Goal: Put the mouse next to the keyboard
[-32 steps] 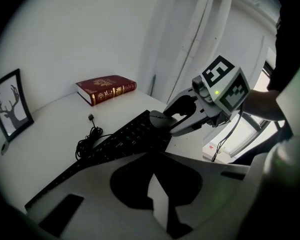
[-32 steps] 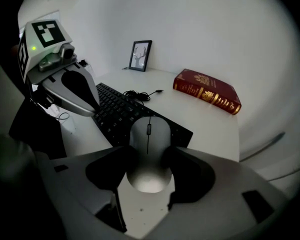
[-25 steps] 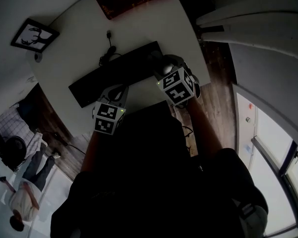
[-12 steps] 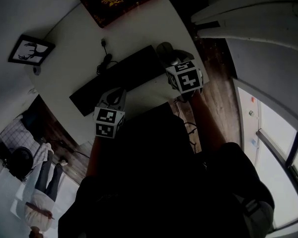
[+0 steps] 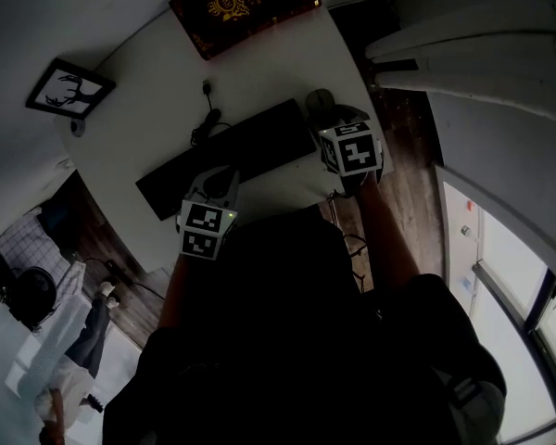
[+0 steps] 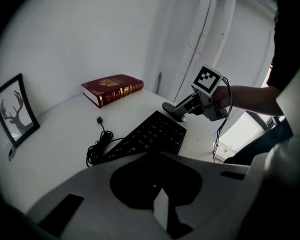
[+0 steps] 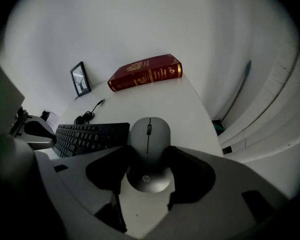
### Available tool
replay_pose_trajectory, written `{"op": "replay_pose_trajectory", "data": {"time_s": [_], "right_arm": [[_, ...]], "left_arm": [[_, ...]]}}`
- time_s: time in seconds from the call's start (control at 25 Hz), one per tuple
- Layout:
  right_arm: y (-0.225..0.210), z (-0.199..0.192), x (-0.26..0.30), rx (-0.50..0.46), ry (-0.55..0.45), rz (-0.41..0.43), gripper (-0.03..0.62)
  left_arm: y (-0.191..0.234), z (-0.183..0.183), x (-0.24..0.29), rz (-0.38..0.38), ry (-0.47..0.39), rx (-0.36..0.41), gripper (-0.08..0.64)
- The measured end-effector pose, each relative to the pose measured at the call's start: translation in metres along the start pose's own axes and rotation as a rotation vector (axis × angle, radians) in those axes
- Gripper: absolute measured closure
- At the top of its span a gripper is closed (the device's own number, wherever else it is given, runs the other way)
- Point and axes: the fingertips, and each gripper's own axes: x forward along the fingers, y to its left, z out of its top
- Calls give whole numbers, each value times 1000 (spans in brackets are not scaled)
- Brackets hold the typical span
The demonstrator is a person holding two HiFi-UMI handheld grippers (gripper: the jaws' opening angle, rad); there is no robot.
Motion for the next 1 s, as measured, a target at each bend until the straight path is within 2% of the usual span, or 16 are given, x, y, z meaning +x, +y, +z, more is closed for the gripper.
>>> {"op": "replay_pose_trajectory", "data": {"time_s": [0.52, 0.84, 1.0], "right_arm": [[-9, -6, 4, -6, 28, -23, 319], [-9, -3, 9, -83, 37, -84, 318], [-3, 8, -2, -171, 21, -155, 316]], "left_arm": [[0, -1, 0, 6, -8, -16, 555], [0, -11, -9, 19, -21, -60, 557], [-1, -17, -15, 32, -44, -91, 557]]}}
